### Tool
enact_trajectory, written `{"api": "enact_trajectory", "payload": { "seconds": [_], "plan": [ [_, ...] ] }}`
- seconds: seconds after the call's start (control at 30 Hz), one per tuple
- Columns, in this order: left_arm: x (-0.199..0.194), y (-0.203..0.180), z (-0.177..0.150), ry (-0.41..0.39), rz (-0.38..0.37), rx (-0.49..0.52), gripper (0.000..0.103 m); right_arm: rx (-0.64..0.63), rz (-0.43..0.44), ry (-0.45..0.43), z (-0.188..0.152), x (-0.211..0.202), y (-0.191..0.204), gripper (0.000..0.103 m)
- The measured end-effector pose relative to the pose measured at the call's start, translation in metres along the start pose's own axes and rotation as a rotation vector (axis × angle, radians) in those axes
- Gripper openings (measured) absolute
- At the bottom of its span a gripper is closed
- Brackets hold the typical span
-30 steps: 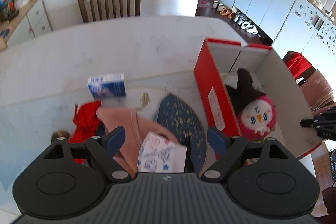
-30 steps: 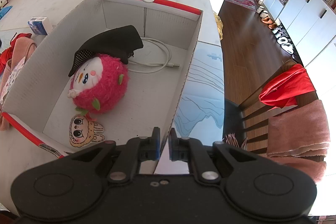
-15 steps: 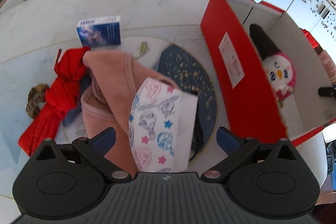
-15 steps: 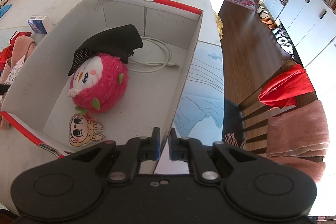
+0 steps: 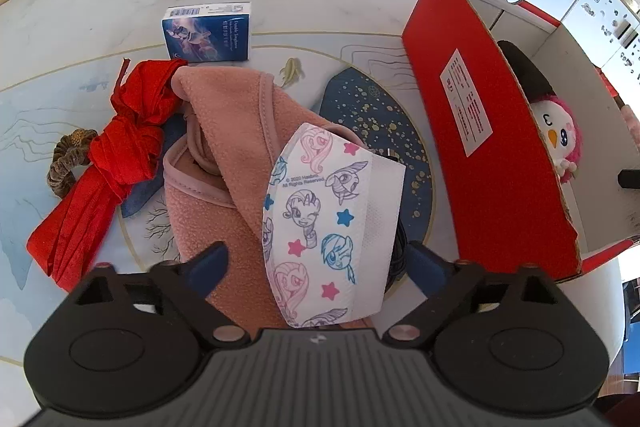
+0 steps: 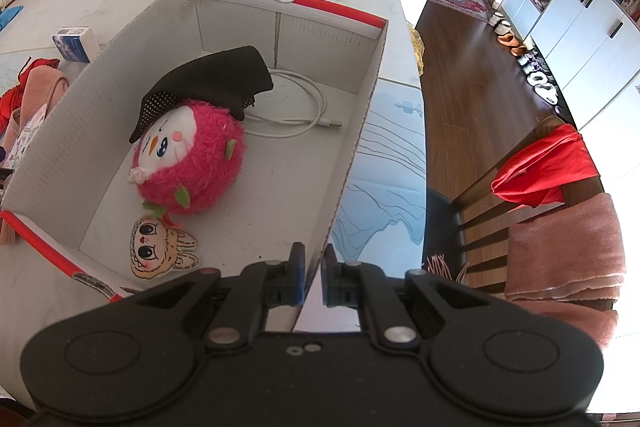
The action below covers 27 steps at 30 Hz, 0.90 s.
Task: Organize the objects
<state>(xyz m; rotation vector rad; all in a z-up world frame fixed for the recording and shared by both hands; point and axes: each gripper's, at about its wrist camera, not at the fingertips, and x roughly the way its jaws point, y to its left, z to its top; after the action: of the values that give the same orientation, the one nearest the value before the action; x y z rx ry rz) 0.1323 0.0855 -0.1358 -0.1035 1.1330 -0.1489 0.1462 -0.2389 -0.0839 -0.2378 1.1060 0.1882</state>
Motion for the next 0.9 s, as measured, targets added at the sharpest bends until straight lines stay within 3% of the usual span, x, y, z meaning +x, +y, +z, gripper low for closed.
{"api": "enact_trajectory", "payload": {
  "seconds": [0.1,0.2,0.5,0.63,0.9],
  "plan": [
    [0.003,0.000,-0.002,0.012,-0.003,-0.005,0.066,0.000,0.000,0.000,0.000,0.000,0.000,0.007],
    [0.001,0.000,-0.003,0.008,-0.006,-0.012,0.060,0.000,0.000,-0.001,0.000,0.000,0.000,0.007],
    [-0.018,-0.002,-0.002,-0.047,-0.022,-0.013,0.020,-0.001,0.000,0.000,0.000,0.000,0.000,0.007],
    [-0.022,-0.004,-0.003,-0.066,-0.019,0.000,0.009,-0.001,-0.001,0.000,0.000,0.000,0.000,0.007],
    [-0.040,-0.010,0.003,-0.119,0.005,0.029,0.007,-0.002,-0.002,0.001,0.000,0.000,0.000,0.007]
  ]
}}
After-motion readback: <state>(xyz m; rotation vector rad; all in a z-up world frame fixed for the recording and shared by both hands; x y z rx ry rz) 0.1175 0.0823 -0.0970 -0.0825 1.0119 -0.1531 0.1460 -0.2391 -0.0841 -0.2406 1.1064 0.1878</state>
